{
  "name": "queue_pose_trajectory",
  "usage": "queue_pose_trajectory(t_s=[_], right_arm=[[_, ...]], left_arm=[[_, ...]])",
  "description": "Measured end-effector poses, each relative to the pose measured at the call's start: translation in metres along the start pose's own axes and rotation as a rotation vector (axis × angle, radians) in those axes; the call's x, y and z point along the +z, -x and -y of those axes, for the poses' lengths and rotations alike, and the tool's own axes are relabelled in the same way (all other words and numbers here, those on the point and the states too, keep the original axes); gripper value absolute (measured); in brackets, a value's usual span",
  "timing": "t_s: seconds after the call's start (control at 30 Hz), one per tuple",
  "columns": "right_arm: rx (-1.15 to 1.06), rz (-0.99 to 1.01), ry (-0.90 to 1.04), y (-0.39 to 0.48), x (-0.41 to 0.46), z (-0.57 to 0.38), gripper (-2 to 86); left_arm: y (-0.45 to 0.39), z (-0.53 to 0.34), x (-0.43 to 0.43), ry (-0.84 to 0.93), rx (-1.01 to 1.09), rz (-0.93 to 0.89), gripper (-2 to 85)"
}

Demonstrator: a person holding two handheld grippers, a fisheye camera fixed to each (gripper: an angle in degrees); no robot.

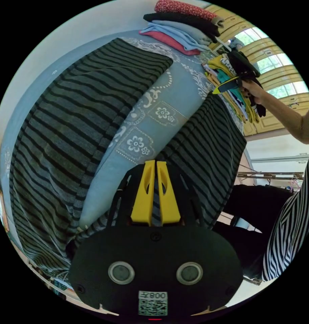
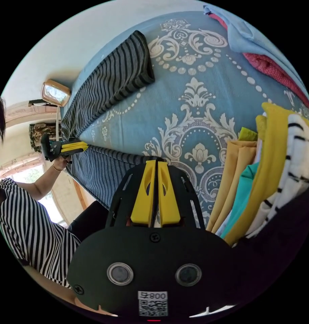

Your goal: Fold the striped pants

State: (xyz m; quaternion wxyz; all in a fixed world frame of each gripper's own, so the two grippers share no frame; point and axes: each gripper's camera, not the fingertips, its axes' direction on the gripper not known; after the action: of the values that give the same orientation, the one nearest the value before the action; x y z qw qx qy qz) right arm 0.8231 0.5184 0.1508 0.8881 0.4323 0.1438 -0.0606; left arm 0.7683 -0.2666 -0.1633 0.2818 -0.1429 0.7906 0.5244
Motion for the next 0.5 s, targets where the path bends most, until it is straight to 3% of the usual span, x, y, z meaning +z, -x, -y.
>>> queue_pose_trajectory(t_s=[0.23,0.5], right_arm=[[0.024,0.002,0.061,-0.003,0.005,0.021,2.6],[-0.023,-0.157,-0.088,0.053,-0.016,0.024,7.2]], left_arm=[[0.009,-0.006,0.007,-0.034,-0.146,-0.086,1.6],[-0.014,-0.033,-0.01,-0.094,-0.235,-0.076,0.7]])
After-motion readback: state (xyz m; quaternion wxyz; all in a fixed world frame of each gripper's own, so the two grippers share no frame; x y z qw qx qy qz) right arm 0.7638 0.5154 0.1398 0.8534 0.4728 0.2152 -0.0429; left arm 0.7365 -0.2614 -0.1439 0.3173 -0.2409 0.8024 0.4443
